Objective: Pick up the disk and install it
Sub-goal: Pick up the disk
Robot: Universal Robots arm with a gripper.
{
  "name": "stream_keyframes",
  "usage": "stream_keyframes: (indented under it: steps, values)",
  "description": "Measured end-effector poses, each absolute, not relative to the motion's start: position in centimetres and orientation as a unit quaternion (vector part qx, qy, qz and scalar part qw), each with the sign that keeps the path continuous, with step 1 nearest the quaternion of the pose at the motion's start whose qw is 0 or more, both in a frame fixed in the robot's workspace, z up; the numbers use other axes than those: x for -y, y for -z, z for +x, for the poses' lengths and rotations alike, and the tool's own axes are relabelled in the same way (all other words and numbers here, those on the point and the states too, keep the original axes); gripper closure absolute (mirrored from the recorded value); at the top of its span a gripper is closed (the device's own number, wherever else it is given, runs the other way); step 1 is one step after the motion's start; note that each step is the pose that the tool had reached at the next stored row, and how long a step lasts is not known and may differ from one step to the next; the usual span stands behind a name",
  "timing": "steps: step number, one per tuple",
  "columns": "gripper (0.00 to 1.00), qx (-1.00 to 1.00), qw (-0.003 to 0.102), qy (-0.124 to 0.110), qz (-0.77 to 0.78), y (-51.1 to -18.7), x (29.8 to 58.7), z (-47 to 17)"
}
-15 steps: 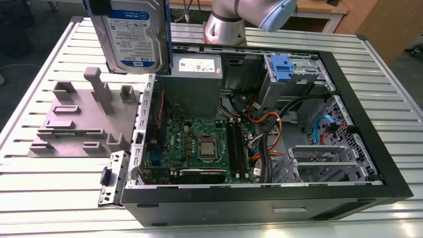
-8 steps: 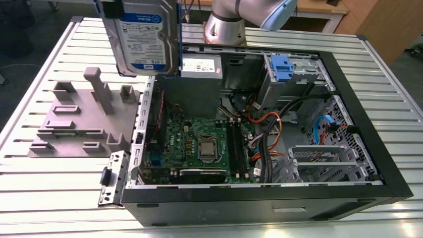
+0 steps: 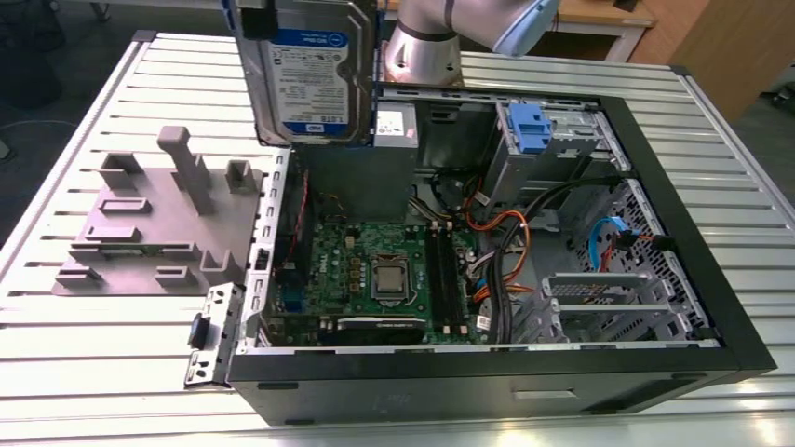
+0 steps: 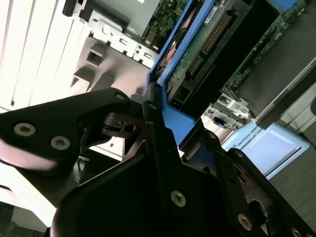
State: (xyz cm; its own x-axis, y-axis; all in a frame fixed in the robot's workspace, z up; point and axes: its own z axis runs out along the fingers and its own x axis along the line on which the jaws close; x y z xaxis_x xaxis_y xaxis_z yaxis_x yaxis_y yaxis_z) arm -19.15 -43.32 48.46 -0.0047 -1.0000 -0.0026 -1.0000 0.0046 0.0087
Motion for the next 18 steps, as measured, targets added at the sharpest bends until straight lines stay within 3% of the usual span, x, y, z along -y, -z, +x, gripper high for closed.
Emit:
stream_keyframes:
  steps: [18]
  values:
    - [0.64, 0.709, 0.002, 0.004, 0.705, -48.3, 44.6, -15.1]
